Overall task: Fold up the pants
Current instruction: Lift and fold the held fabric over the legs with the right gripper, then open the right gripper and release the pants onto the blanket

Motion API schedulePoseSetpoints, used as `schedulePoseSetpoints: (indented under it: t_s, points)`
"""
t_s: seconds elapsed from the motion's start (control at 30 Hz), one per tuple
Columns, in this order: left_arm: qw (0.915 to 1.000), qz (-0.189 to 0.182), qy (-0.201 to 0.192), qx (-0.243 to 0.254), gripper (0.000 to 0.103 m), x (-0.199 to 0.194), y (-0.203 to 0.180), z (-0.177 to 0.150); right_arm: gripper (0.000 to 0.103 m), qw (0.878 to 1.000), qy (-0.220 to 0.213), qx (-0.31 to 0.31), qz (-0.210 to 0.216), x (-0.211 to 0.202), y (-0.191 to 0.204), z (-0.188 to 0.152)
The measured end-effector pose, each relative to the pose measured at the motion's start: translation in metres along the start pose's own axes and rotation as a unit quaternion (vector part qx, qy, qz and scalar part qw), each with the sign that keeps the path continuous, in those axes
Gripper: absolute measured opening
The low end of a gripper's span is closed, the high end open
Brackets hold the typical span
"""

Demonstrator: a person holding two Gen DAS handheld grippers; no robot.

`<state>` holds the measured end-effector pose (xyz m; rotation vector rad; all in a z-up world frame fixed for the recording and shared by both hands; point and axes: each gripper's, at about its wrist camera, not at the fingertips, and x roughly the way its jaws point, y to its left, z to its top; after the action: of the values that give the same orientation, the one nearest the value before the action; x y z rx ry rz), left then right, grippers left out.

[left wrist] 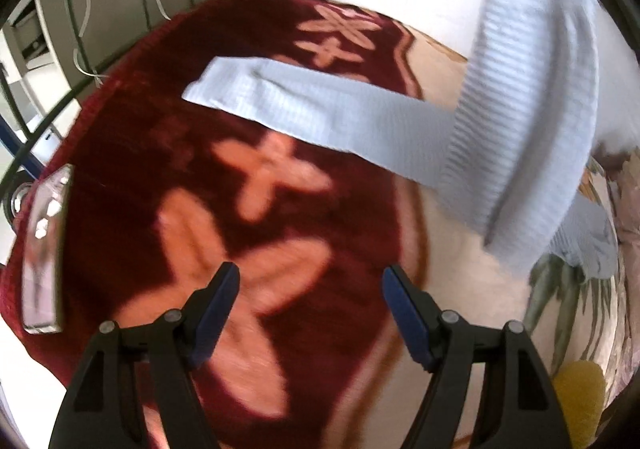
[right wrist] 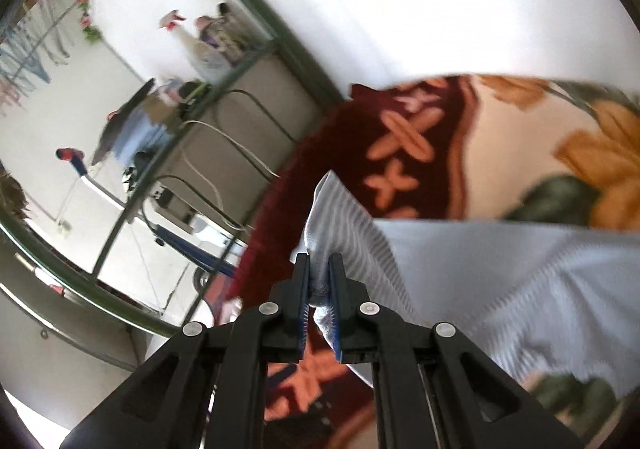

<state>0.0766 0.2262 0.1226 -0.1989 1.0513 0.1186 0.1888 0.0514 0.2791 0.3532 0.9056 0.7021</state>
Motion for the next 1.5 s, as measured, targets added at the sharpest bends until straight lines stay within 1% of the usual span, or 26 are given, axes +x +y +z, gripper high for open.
schedulePoseSetpoints:
  t_s: [0.07,0.13,0.23,0.3,0.37,0.4,0.47,0.5,0.53,0.57,0.6,0.67,0.73,0.77,0.8,0.87,0.9,0.93,0.97,1.0,1.1,1.2,1.27,1.4,1.5]
  points:
    - [0.9999,0.008,-0.002,-0.006,0.077,0.000,0.015,0.005,0.010,1.000,0.007,-0.007,0.004,0.026,0.014,0.007]
    - [0.9997,0.020,-0.003,-0.015,0.077,0.003,0.031,0.008,0.010,1.000,0.027,-0.009,0.010,0.062,0.027,0.006]
    - [0.9991,0.029,0.002,-0.030,0.077,0.008,0.053,0.009,0.010,0.998,0.063,-0.016,0.009,0.119,0.039,-0.008]
    - [0.9986,0.039,0.008,-0.037,0.077,0.012,0.068,0.008,0.010,0.995,0.095,-0.011,0.010,0.152,0.039,-0.022]
    - [0.9979,0.047,0.011,-0.042,0.077,0.015,0.077,0.006,0.011,0.992,0.127,-0.008,0.000,0.185,0.039,-0.035]
    - [0.9977,0.049,0.012,-0.046,0.077,0.017,0.082,0.006,0.012,0.989,0.147,-0.008,-0.011,0.204,0.039,-0.043]
    - [0.9971,0.053,0.016,-0.052,0.077,0.021,0.090,0.006,0.018,0.986,0.168,-0.007,-0.019,0.219,0.038,-0.052]
    - [0.9970,0.054,0.017,-0.053,0.077,0.021,0.093,0.007,0.023,0.984,0.179,-0.009,-0.021,0.222,0.038,-0.056]
    - [0.9970,0.055,0.017,-0.052,0.077,0.022,0.095,0.008,0.029,0.983,0.184,-0.014,-0.021,0.220,0.039,-0.057]
    - [0.9970,0.057,0.016,-0.050,0.077,0.021,0.097,0.010,0.033,0.981,0.189,-0.024,-0.019,0.215,0.038,-0.057]
    - [0.9971,0.057,0.014,-0.048,0.077,0.019,0.098,0.012,0.038,0.980,0.196,-0.042,-0.014,0.205,0.037,-0.057]
    - [0.9974,0.058,0.008,-0.042,0.077,0.015,0.099,0.018,0.039,0.979,0.195,-0.058,-0.015,0.182,0.027,-0.051]
    - [0.9974,0.062,-0.002,-0.036,0.077,0.011,0.098,0.026,0.040,0.978,0.190,-0.075,-0.033,0.155,0.008,-0.041]
    - [0.9975,0.064,-0.007,-0.030,0.077,0.010,0.097,0.030,0.041,0.978,0.187,-0.080,-0.042,0.149,0.000,-0.036]
    - [0.9977,0.065,-0.009,-0.021,0.077,0.010,0.095,0.036,0.041,0.977,0.181,-0.089,-0.067,0.132,-0.018,-0.030]
    - [0.9976,0.068,-0.008,-0.011,0.077,0.013,0.093,0.046,0.042,0.974,0.177,-0.094,-0.103,0.115,-0.044,-0.022]
    - [0.9977,0.068,-0.009,-0.006,0.077,0.016,0.091,0.051,0.042,0.972,0.176,-0.094,-0.125,0.104,-0.063,-0.019]
    - [0.9979,0.065,-0.010,-0.002,0.077,0.020,0.088,0.057,0.042,0.969,0.177,-0.088,-0.147,0.093,-0.084,-0.016]
    - [0.9979,0.064,-0.008,0.001,0.077,0.023,0.086,0.061,0.042,0.967,0.177,-0.083,-0.161,0.087,-0.096,-0.013]
    - [0.9980,0.063,-0.005,0.003,0.077,0.028,0.083,0.066,0.042,0.964,0.178,-0.074,-0.183,0.075,-0.120,-0.010]
    - [0.9983,0.058,0.006,0.003,0.077,0.046,0.077,0.078,0.042,0.957,0.181,-0.055,-0.220,0.054,-0.168,-0.006]
    - [0.9976,0.066,0.016,0.006,0.077,0.062,0.071,0.085,0.042,0.950,0.198,-0.044,-0.239,0.045,-0.208,-0.007]
    - [0.9972,0.072,0.018,0.005,0.077,0.069,0.069,0.086,0.042,0.945,0.211,-0.054,-0.245,0.044,-0.224,-0.010]
    - [0.9961,0.086,0.017,0.007,0.077,0.078,0.070,0.088,0.042,0.930,0.223,-0.115,-0.268,0.051,-0.241,-0.017]
    - [0.9953,0.095,0.021,0.002,0.077,0.085,0.077,0.087,0.042,0.925,0.230,-0.144,-0.267,0.054,-0.249,-0.022]
